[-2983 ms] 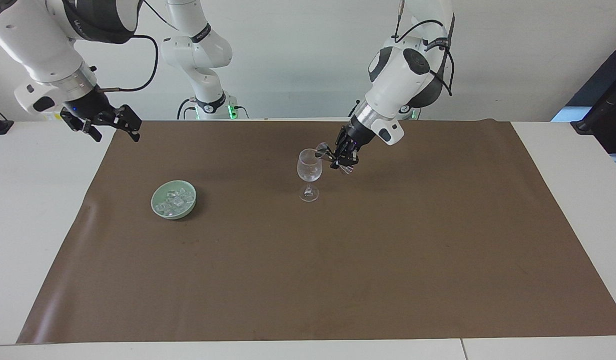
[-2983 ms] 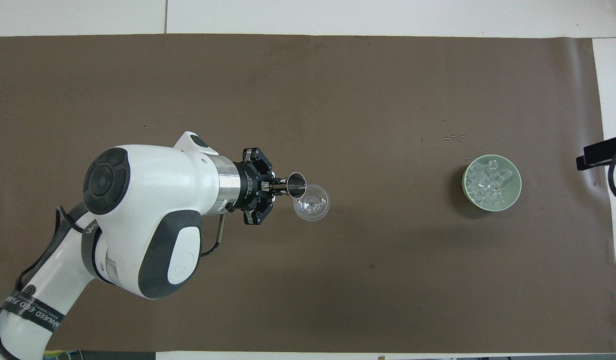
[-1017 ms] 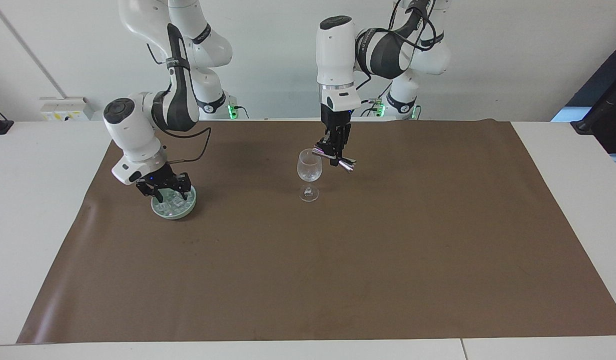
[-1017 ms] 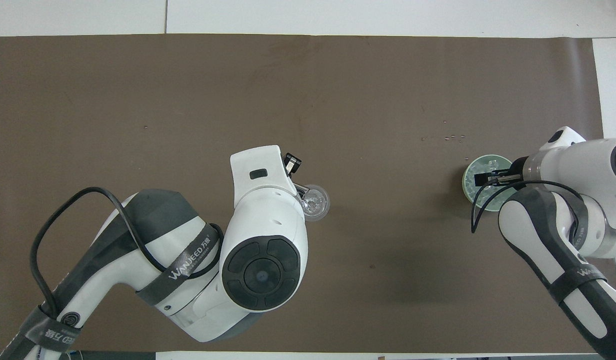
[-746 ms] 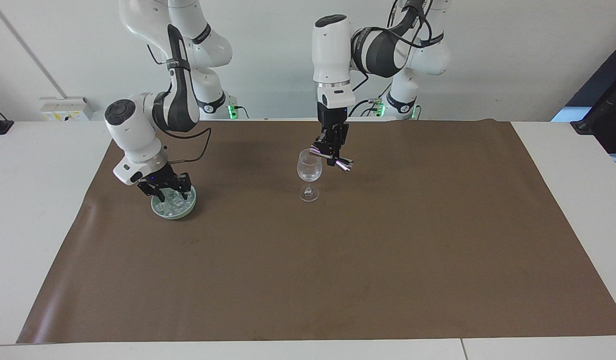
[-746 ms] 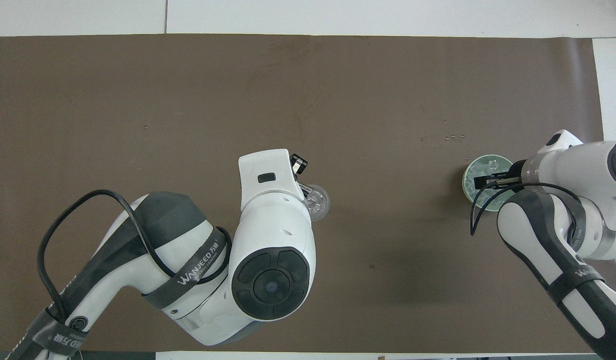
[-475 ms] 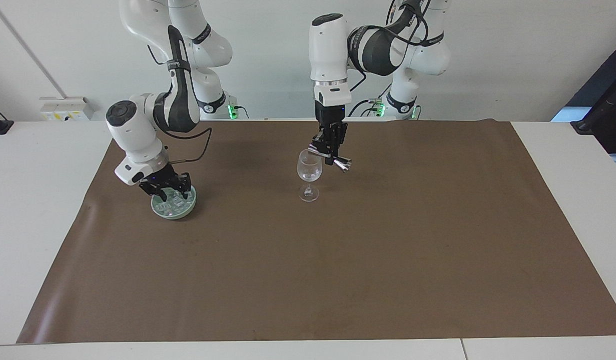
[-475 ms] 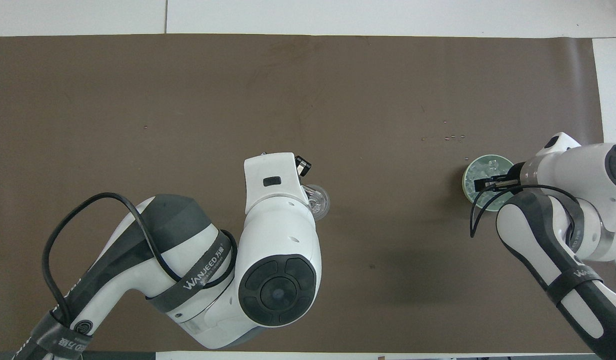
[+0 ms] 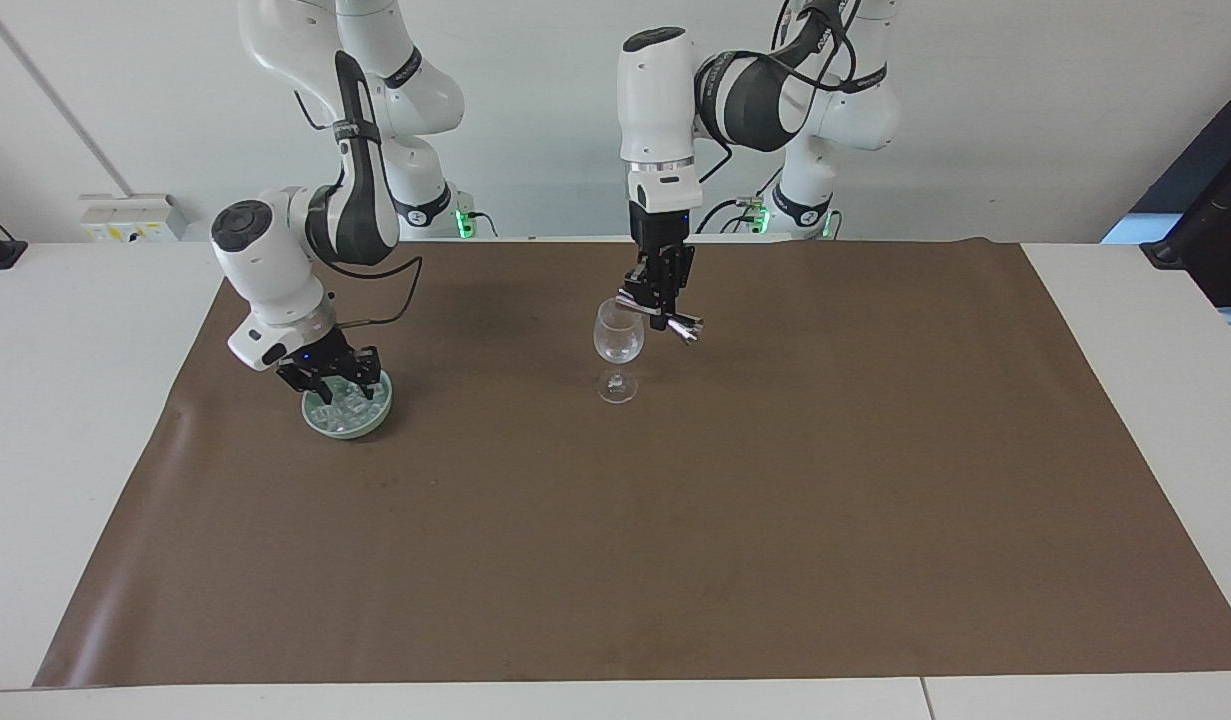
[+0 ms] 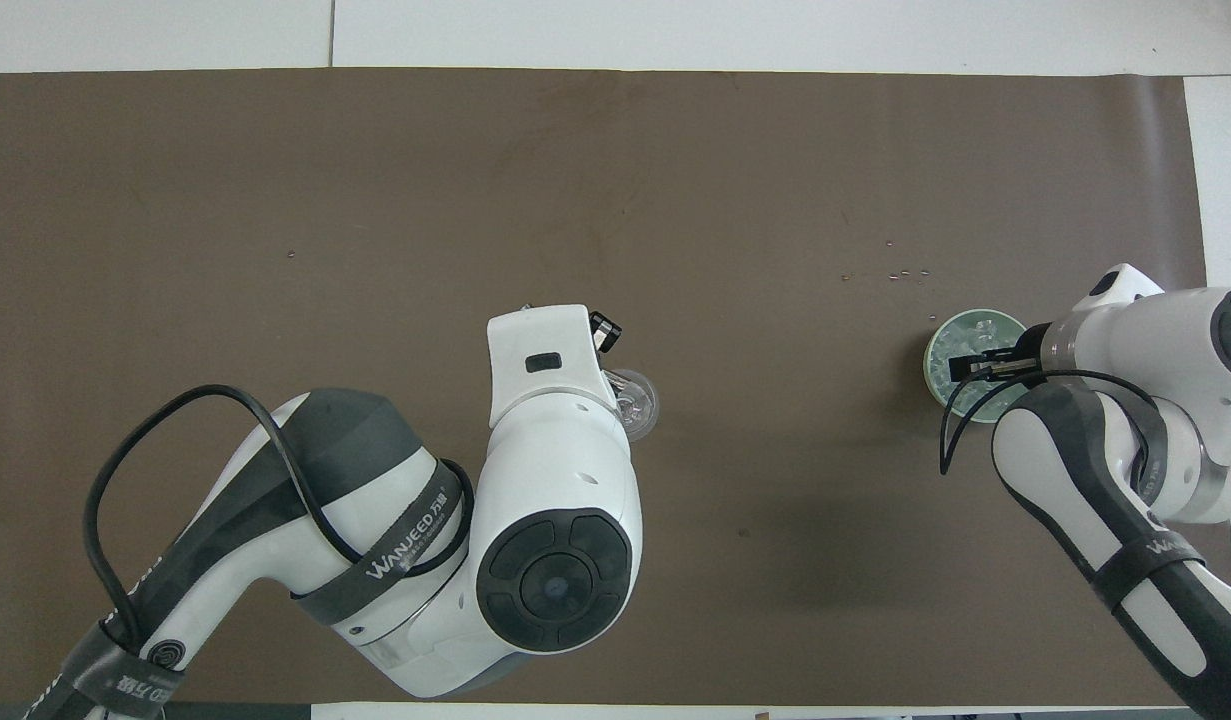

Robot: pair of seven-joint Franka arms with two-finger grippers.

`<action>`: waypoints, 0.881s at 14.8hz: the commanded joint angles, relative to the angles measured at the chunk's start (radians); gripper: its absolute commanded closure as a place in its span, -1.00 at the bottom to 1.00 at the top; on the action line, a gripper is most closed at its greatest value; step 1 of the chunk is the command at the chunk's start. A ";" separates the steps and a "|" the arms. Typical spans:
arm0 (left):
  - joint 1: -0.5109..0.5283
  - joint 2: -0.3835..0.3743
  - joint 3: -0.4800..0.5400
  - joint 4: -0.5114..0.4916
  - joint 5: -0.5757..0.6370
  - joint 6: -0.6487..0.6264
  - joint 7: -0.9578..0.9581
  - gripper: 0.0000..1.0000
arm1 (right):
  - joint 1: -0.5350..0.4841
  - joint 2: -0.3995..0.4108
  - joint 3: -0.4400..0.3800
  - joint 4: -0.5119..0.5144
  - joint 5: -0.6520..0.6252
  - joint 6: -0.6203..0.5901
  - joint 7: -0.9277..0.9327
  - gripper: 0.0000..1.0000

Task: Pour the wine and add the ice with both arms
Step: 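Pour the silver cup into the glass while the right gripper grips ice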

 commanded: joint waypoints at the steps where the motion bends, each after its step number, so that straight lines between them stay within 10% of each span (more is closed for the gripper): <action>1: 0.004 0.002 0.002 0.011 -0.056 -0.005 -0.004 1.00 | -0.013 -0.009 0.002 -0.024 0.023 0.023 -0.043 -0.27; 13: 0.302 0.010 0.005 -0.005 -0.843 -0.005 0.330 1.00 | -0.025 0.027 0.002 -0.003 0.023 0.029 -0.074 -0.27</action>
